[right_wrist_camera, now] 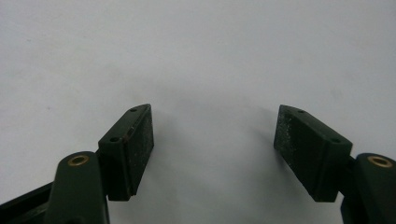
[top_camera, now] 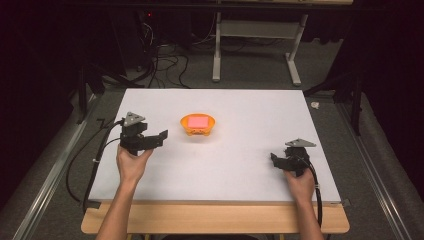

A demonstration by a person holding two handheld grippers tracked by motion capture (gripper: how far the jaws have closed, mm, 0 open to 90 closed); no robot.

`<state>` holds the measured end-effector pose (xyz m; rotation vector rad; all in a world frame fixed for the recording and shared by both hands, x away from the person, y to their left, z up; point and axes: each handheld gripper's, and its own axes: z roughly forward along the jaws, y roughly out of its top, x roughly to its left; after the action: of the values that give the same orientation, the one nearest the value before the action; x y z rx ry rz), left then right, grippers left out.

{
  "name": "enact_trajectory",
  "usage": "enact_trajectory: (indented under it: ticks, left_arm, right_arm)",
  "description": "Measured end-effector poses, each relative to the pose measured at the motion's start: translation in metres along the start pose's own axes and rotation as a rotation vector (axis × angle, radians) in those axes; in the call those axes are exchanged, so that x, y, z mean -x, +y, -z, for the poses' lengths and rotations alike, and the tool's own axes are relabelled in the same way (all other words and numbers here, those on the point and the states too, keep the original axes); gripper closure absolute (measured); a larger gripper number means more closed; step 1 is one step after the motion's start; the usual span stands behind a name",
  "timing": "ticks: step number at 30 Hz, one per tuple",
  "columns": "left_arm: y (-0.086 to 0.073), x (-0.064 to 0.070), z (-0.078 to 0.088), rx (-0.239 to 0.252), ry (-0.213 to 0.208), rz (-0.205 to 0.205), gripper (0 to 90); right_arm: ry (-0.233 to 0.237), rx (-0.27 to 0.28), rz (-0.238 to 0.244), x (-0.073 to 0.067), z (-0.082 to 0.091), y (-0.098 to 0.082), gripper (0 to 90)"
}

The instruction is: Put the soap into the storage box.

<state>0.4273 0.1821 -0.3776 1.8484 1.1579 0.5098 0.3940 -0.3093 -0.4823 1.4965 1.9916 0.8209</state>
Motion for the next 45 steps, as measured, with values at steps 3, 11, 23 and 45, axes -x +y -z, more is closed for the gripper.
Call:
enact_trajectory:
  ticks: [3, 11, 23, 45]
  left_arm:
    - [-0.003, 0.0, 0.001, -0.003, 0.0, 0.002, 18.2]
    - [-0.012, -0.001, 0.004, -0.004, -0.006, 0.008, 18.3]
    - [-0.027, -0.002, 0.003, -0.033, -0.012, 0.0, 18.4]
    - [-0.051, -0.009, -0.01, -0.095, 0.002, 0.02, 19.8]
  right_arm:
    - [0.0, 0.0, 0.0, 0.0, 0.0, 0.0, 29.1]
    - [-0.001, 0.0, 0.0, 0.0, 0.0, 0.0, 29.1]
    - [-0.002, 0.0, 0.001, 0.0, 0.0, 0.0, 29.2]
    - [-0.004, 0.0, 0.002, -0.001, 0.0, 0.0, 29.2]
